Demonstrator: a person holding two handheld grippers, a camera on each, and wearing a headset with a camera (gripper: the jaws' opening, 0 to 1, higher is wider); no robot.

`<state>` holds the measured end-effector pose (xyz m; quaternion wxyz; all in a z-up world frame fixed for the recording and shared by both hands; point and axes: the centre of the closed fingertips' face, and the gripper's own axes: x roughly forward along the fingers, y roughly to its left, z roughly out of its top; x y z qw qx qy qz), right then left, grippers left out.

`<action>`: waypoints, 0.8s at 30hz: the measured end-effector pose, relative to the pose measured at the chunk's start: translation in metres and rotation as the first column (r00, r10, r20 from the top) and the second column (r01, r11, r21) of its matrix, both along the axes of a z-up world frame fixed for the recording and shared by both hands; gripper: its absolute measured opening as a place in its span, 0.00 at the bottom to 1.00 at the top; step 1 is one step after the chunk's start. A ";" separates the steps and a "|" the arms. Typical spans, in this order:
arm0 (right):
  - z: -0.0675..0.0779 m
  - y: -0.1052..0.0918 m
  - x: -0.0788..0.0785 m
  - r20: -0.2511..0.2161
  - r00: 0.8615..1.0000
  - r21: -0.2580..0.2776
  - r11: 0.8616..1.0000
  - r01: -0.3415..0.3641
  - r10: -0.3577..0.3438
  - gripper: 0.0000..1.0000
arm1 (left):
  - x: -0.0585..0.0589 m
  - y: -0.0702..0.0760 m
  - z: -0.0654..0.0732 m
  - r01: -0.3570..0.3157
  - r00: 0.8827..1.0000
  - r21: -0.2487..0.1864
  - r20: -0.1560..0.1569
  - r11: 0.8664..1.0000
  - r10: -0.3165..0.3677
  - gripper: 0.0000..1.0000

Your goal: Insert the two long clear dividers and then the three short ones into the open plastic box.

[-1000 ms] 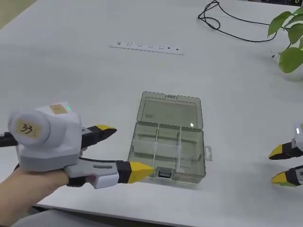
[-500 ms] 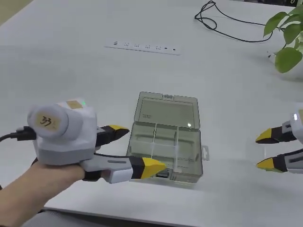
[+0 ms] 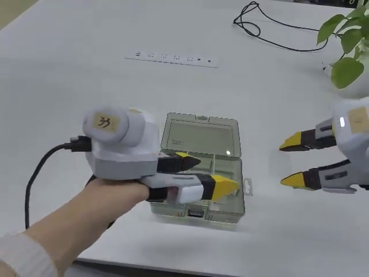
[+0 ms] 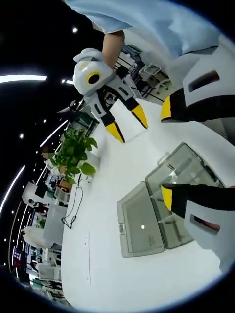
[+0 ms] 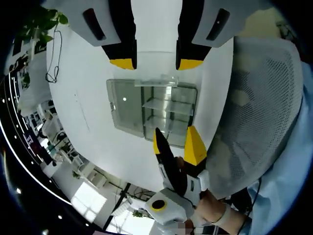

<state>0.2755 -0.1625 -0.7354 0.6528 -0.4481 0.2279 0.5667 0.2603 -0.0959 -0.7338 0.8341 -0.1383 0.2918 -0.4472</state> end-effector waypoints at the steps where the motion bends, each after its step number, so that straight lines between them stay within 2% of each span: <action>1: 0.002 0.003 0.000 0.008 1.000 0.006 1.000 -0.009 0.009 0.33 | 0.001 -0.005 0.002 0.003 1.000 -0.014 -0.013 1.000 -0.003 0.48; 2: 0.004 0.005 -0.001 0.002 1.000 0.004 1.000 -0.009 0.009 0.33 | 0.002 -0.007 0.003 0.001 1.000 -0.025 -0.019 1.000 -0.002 0.45; 4: 0.009 0.014 -0.002 0.025 0.999 0.021 0.999 -0.032 0.031 0.33 | 0.004 -0.013 0.007 0.003 1.000 -0.049 -0.028 0.999 -0.004 0.40; 5: 0.010 0.017 -0.004 0.018 0.999 0.016 0.999 -0.038 0.038 0.33 | 0.005 -0.016 0.008 0.000 0.999 -0.061 -0.045 0.998 -0.003 0.38; 7: 0.012 0.022 -0.006 0.031 0.998 0.024 0.998 -0.056 0.056 0.33 | 0.006 -0.020 0.011 0.006 0.999 -0.074 -0.040 0.997 -0.009 0.36; 8: 0.013 0.024 -0.008 0.034 0.997 0.018 0.998 -0.064 0.064 0.33 | 0.006 -0.023 0.015 0.007 0.999 -0.097 -0.047 0.995 -0.012 0.35; 10: 0.014 0.029 -0.011 0.038 0.996 0.027 0.997 -0.077 0.076 0.33 | 0.007 -0.026 0.017 0.005 0.998 -0.112 -0.056 0.994 -0.011 0.32; 13: 0.015 0.033 -0.013 0.045 0.995 0.029 0.996 -0.089 0.088 0.33 | 0.007 -0.029 0.018 0.007 0.998 -0.112 -0.055 0.994 -0.013 0.27; 20: 0.017 0.040 -0.019 0.061 0.991 0.020 0.993 -0.119 0.117 0.33 | 0.004 -0.033 0.019 0.002 0.997 -0.133 -0.082 0.991 -0.013 0.11; 21: 0.018 0.041 -0.019 0.068 0.990 0.022 0.992 -0.122 0.120 0.33 | 0.004 -0.033 0.020 0.001 0.997 -0.135 -0.081 0.991 -0.012 0.10; 22: 0.018 0.041 -0.019 0.080 0.989 0.017 0.992 -0.127 0.126 0.33 | 0.003 -0.033 0.019 -0.008 0.995 -0.142 -0.096 0.990 -0.006 0.09; 24: 0.018 0.041 -0.020 0.074 0.989 0.017 0.992 -0.128 0.126 0.33 | 0.003 -0.033 0.019 -0.006 0.995 -0.145 -0.096 0.989 -0.008 0.08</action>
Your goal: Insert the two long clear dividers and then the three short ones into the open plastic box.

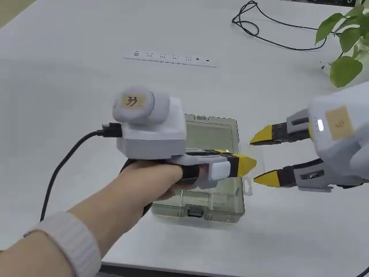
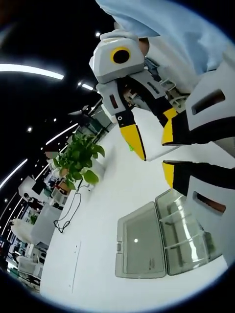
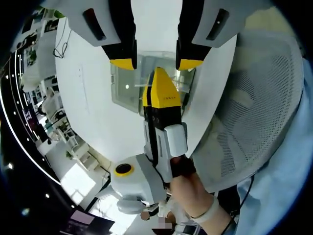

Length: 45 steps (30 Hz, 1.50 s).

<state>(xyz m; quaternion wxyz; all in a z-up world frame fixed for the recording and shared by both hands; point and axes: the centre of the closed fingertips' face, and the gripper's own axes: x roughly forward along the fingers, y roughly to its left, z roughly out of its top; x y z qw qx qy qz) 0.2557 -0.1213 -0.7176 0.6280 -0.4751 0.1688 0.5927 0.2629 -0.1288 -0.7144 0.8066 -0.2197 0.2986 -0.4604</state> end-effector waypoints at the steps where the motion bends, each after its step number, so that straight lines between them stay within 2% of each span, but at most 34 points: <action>1: 0.000 0.000 0.000 0.009 1.000 0.001 1.000 -0.004 0.004 0.33 | 0.000 0.000 0.000 -0.003 1.000 -0.007 -0.008 1.000 0.003 0.06; 6: 0.000 0.001 -0.001 0.019 1.000 -0.005 1.000 -0.013 0.013 0.33 | -0.002 -0.001 0.001 -0.002 1.000 -0.024 -0.022 1.000 0.001 0.01; 11: 0.002 0.001 0.000 0.037 0.999 -0.004 1.000 -0.022 0.022 0.33 | -0.001 0.000 0.002 -0.018 0.998 -0.056 -0.057 0.998 0.015 0.00; 12: 0.003 0.001 0.000 0.037 0.999 -0.003 1.000 -0.021 0.021 0.33 | -0.001 0.000 0.002 -0.021 0.997 -0.062 -0.073 0.998 0.017 0.00; 13: 0.003 0.001 0.000 0.044 0.999 -0.003 1.000 -0.024 0.025 0.33 | -0.001 0.000 0.002 -0.021 0.997 -0.064 -0.071 0.998 0.016 0.00; 15: 0.004 0.002 0.000 0.060 0.998 -0.003 1.000 -0.031 0.031 0.33 | 0.000 0.001 0.003 -0.036 0.995 -0.085 -0.096 0.996 0.028 0.00; 16: 0.006 0.003 0.001 0.083 0.996 -0.004 0.999 -0.043 0.044 0.33 | 0.000 0.002 0.004 -0.049 0.993 -0.103 -0.111 0.994 0.037 0.00; 20: 0.007 0.004 0.000 0.100 0.993 -0.009 0.998 -0.057 0.058 0.33 | 0.000 0.003 0.005 -0.063 0.990 -0.121 -0.132 0.991 0.047 0.00; 22: 0.007 0.005 0.000 0.103 0.993 -0.009 0.998 -0.057 0.058 0.33 | 0.000 0.004 0.005 -0.075 0.987 -0.137 -0.152 0.988 0.053 0.00; 24: 0.007 0.005 0.000 0.131 0.988 -0.022 0.997 -0.081 0.083 0.33 | 0.000 0.005 0.005 -0.090 0.983 -0.156 -0.175 0.984 0.062 0.00; 26: 0.008 0.006 0.000 0.128 0.989 -0.019 0.997 -0.076 0.078 0.33 | 0.000 0.005 0.005 -0.096 0.980 -0.167 -0.186 0.981 0.065 0.00; 35: 0.008 0.006 0.001 0.143 0.985 -0.022 0.995 -0.095 0.097 0.33 | 0.000 0.006 0.005 -0.097 0.981 -0.166 -0.181 0.981 0.067 0.00; 38: 0.010 0.006 0.003 0.147 0.985 -0.011 0.996 -0.089 0.090 0.40 | -0.001 0.007 0.004 -0.099 0.981 -0.165 -0.179 0.981 0.069 0.00; 40: 0.012 0.006 0.004 0.124 0.990 0.010 0.997 -0.072 0.070 0.43 | -0.002 0.007 0.004 -0.096 0.983 -0.163 -0.170 0.982 0.068 0.00; 42: 0.012 0.006 0.002 0.065 0.997 0.034 0.998 -0.045 0.043 0.44 | -0.002 0.007 0.002 -0.087 0.985 -0.153 -0.159 0.984 0.062 0.00; 44: 0.017 0.006 0.004 0.038 0.999 0.063 0.998 -0.024 0.022 0.44 | -0.004 0.008 0.002 -0.072 0.988 -0.143 -0.146 0.987 0.051 0.00; 45: 0.017 0.006 0.002 0.005 1.000 0.077 0.997 -0.004 0.003 0.44 | -0.004 0.008 0.002 -0.070 0.989 -0.144 -0.138 0.987 0.050 0.00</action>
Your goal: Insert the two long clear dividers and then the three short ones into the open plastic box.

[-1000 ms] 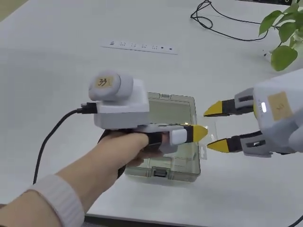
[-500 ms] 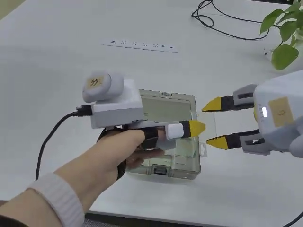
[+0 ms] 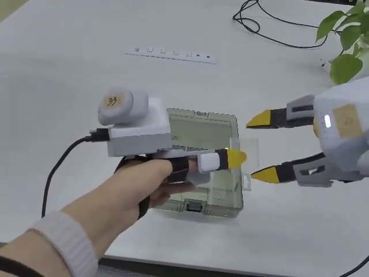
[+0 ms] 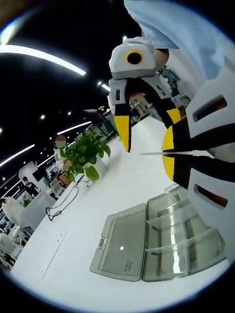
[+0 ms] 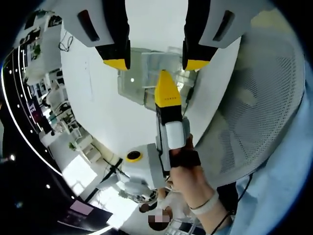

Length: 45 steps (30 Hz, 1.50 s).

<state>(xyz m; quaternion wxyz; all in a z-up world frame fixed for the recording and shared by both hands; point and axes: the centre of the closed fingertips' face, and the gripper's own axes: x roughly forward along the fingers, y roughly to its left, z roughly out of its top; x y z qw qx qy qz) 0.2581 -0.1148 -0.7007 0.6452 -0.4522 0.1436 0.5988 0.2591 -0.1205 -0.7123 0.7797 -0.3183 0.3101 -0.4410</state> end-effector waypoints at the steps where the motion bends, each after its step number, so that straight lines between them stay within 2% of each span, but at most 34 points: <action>1: 0.001 0.001 0.000 -0.023 1.000 0.015 1.000 0.011 -0.011 0.44 | -0.001 0.000 0.000 0.007 1.000 0.002 0.008 1.000 -0.007 0.00; 3: 0.000 -0.002 0.003 -0.073 0.997 0.032 0.999 0.031 -0.029 0.44 | -0.001 0.001 0.001 0.016 0.999 0.009 0.033 1.000 -0.016 0.00; 5: 0.001 -0.001 0.002 -0.120 0.992 0.050 0.998 0.042 -0.035 0.42 | -0.003 0.001 0.003 0.039 0.997 0.025 0.073 0.999 -0.040 0.00; 6: 0.002 -0.002 0.001 -0.157 0.986 0.054 0.996 0.065 -0.056 0.42 | -0.005 0.002 0.002 0.057 0.994 0.039 0.092 0.998 -0.060 0.00; 7: 0.004 -0.001 0.003 -0.158 0.986 0.063 0.996 0.061 -0.051 0.42 | -0.006 0.002 0.002 0.070 0.990 0.056 0.118 0.996 -0.076 0.00; 8: 0.004 -0.001 0.001 -0.184 0.982 0.067 0.996 0.062 -0.049 0.41 | -0.006 0.003 0.001 0.069 0.989 0.069 0.130 0.995 -0.078 0.00; 9: 0.003 -0.003 0.000 -0.220 0.973 0.065 0.995 0.080 -0.064 0.40 | -0.008 0.003 0.002 0.093 0.980 0.079 0.166 0.992 -0.105 0.00; 10: 0.005 -0.003 0.002 -0.221 0.973 0.070 0.994 0.083 -0.065 0.39 | -0.009 0.004 0.002 0.093 0.980 0.084 0.167 0.992 -0.106 0.00; 12: 0.006 -0.004 0.001 -0.249 0.966 0.064 0.994 0.083 -0.065 0.36 | -0.011 0.005 0.001 0.124 0.962 0.130 0.227 0.984 -0.151 0.00; 14: 0.007 -0.004 0.003 -0.257 0.964 0.065 0.994 0.083 -0.064 0.34 | -0.011 0.007 0.001 0.129 0.956 0.133 0.245 0.983 -0.159 0.00; 15: 0.007 -0.005 0.003 -0.274 0.959 0.056 0.995 0.085 -0.066 0.33 | -0.012 0.007 0.003 0.138 0.948 0.134 0.269 0.981 -0.170 0.00; 16: 0.007 -0.005 0.004 -0.277 0.959 0.057 0.995 0.085 -0.066 0.31 | -0.012 0.008 0.003 0.140 0.945 0.141 0.278 0.980 -0.174 0.00; 17: 0.008 -0.004 0.002 -0.295 0.953 0.055 0.995 0.082 -0.063 0.30 | -0.014 0.008 0.003 0.153 0.928 0.168 0.314 0.974 -0.200 0.00; 19: 0.007 -0.004 0.001 -0.328 0.942 0.049 0.995 0.090 -0.070 0.28 | -0.018 0.008 0.004 0.169 0.914 0.188 0.337 0.967 -0.225 0.00; 20: 0.007 -0.004 0.001 -0.335 0.940 0.045 0.995 0.089 -0.069 0.28 | -0.020 0.007 0.003 0.186 0.896 0.213 0.364 0.959 -0.255 0.00; 23: 0.007 -0.002 -0.002 -0.359 0.931 0.034 0.996 0.085 -0.067 0.25 | -0.024 0.007 0.005 0.206 0.862 0.244 0.414 0.948 -0.293 0.00; 24: 0.006 -0.001 -0.003 -0.369 0.927 0.029 0.996 0.079 -0.063 0.25 | -0.025 0.008 0.004 0.207 0.855 0.261 0.421 0.943 -0.304 0.00; 25: 0.006 0.000 -0.004 -0.375 0.925 0.027 0.997 0.071 -0.056 0.24 | -0.026 0.009 0.001 0.210 0.838 0.296 0.436 0.932 -0.328 0.00; 26: 0.005 0.001 -0.008 -0.396 0.917 0.017 0.998 0.069 -0.056 0.23 | -0.029 0.008 -0.001 0.227 0.826 0.312 0.439 0.922 -0.352 0.00; 28: 0.005 0.003 -0.010 -0.396 0.917 0.010 0.998 0.055 -0.046 0.22 | -0.030 0.007 -0.003 0.228 0.814 0.337 0.449 0.914 -0.368 0.00; 29: 0.004 0.003 -0.011 -0.400 0.915 0.007 0.999 0.051 -0.044 0.21 | -0.031 0.007 -0.003 0.229 0.813 0.341 0.448 0.912 -0.372 0.00; 30: 0.004 0.004 -0.013 -0.403 0.914 0.006 0.999 0.044 -0.038 0.21 | -0.031 0.007 -0.005 0.226 0.803 0.365 0.456 0.903 -0.385 0.00; 32: 0.002 0.005 -0.017 -0.415 0.909 -0.004 0.999 0.034 -0.033 0.20 | -0.032 0.007 -0.007 0.234 0.798 0.371 0.454 0.899 -0.395 0.00; 36: -0.001 0.006 -0.022 -0.430 0.903 -0.024 1.000 0.010 -0.019 0.17 | -0.035 0.006 -0.007 0.237 0.780 0.389 0.470 0.890 -0.413 0.00; 42: -0.006 0.005 -0.029 -0.458 0.889 -0.049 0.999 -0.012 -0.012 0.11 | -0.036 0.006 -0.004 0.233 0.764 0.385 0.496 0.893 -0.412 0.00; 45: -0.006 0.006 -0.032 -0.459 0.889 -0.053 0.998 -0.019 -0.007 0.09 | -0.037 0.007 -0.005 0.237 0.756 0.392 0.500 0.889 -0.422 0.00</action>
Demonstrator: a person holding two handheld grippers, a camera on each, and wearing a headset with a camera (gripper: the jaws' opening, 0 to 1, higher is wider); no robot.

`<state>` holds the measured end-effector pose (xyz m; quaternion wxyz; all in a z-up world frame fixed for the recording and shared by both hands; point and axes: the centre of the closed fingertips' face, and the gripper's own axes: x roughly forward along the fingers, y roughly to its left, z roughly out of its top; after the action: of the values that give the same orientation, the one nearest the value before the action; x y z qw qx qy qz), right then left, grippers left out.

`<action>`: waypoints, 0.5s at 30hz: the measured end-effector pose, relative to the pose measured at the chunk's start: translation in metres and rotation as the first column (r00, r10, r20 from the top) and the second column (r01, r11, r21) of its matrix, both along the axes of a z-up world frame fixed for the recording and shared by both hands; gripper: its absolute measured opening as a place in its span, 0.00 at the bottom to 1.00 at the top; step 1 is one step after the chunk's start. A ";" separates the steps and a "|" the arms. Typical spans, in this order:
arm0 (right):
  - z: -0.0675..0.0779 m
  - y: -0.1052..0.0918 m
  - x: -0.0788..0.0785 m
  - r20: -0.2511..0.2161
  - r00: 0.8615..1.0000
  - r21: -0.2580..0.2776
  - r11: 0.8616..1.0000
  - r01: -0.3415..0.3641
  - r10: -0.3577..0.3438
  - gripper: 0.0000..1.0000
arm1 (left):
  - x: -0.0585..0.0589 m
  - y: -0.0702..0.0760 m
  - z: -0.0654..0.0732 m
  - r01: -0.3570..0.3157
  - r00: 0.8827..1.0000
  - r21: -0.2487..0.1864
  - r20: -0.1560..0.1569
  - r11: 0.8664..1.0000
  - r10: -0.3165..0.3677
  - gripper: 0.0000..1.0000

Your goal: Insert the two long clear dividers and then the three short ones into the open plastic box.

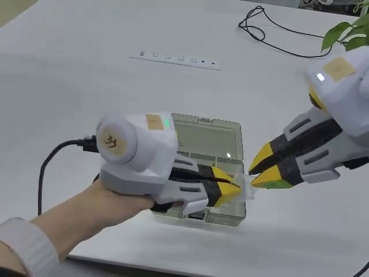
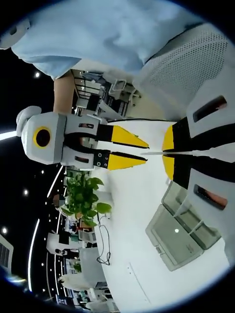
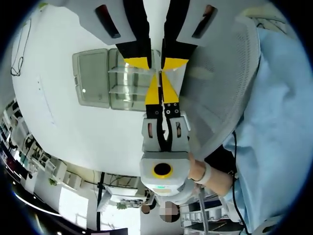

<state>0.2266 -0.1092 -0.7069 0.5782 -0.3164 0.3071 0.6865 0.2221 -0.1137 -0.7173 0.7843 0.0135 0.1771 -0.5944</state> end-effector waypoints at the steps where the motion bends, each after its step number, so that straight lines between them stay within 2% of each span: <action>1: 0.001 0.001 -0.002 -0.006 1.000 0.001 1.000 -0.006 0.006 0.08 | 0.000 0.000 0.000 0.002 1.000 0.001 0.006 1.000 -0.002 0.00; 5: 0.000 0.001 -0.004 -0.012 1.000 -0.011 1.000 -0.013 0.013 0.04 | -0.001 0.000 0.001 0.007 1.000 -0.006 0.010 1.000 -0.007 0.00; 15: -0.001 0.001 -0.008 -0.013 1.000 -0.027 0.999 -0.029 0.028 0.03 | -0.001 0.000 0.000 0.002 1.000 -0.007 0.007 1.000 -0.002 0.00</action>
<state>0.2183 -0.1079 -0.7082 0.5621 -0.3240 0.3156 0.6924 0.2207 -0.1137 -0.7176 0.7845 0.0130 0.1721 -0.5956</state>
